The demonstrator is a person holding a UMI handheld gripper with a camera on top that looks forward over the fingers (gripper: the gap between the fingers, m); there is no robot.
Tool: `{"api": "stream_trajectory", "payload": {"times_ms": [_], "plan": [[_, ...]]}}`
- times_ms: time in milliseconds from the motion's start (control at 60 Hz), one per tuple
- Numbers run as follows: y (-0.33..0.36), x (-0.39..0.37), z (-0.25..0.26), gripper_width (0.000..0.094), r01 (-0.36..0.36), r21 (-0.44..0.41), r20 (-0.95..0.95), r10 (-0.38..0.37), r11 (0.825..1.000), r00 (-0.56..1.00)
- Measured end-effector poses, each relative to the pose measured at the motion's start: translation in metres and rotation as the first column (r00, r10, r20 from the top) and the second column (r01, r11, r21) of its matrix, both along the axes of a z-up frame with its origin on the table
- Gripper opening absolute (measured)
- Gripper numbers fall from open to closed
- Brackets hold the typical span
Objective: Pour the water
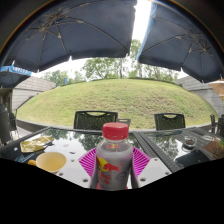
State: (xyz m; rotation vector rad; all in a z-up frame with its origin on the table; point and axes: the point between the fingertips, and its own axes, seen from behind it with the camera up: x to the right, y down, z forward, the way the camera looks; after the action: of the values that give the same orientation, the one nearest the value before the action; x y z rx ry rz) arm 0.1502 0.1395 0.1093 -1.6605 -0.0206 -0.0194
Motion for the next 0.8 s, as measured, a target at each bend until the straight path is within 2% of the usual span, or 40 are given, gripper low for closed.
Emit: {"api": "stream_trajectory", "payload": {"times_ms": [67, 117, 133, 167, 317, 567, 800], "plan": [[0.000, 0.001, -0.005, 0.0578, -0.004, -0.035, 0.009, 0.005, 0.999, 1.000], [-0.008, -0.005, -0.010, 0.0814, -0.014, -0.092, 0.017, 0.016, 0.996, 1.000], [-0.011, -0.005, -0.009, 0.0852, -0.012, -0.098, 0.011, 0.013, 0.995, 1.000], [-0.017, -0.005, -0.005, 0.0827, -0.013, -0.100, 0.008, 0.014, 0.995, 1.000], [-0.069, -0.004, 0.008, 0.0831, 0.000, -0.105, 0.080, 0.009, 0.994, 0.997], [-0.194, -0.033, 0.031, 0.0840, 0.015, -0.021, 0.119, -0.013, 1.000, 0.993], [-0.269, -0.071, -0.004, 0.0837, -0.034, -0.117, 0.068, 0.042, 0.993, 0.997]]}}
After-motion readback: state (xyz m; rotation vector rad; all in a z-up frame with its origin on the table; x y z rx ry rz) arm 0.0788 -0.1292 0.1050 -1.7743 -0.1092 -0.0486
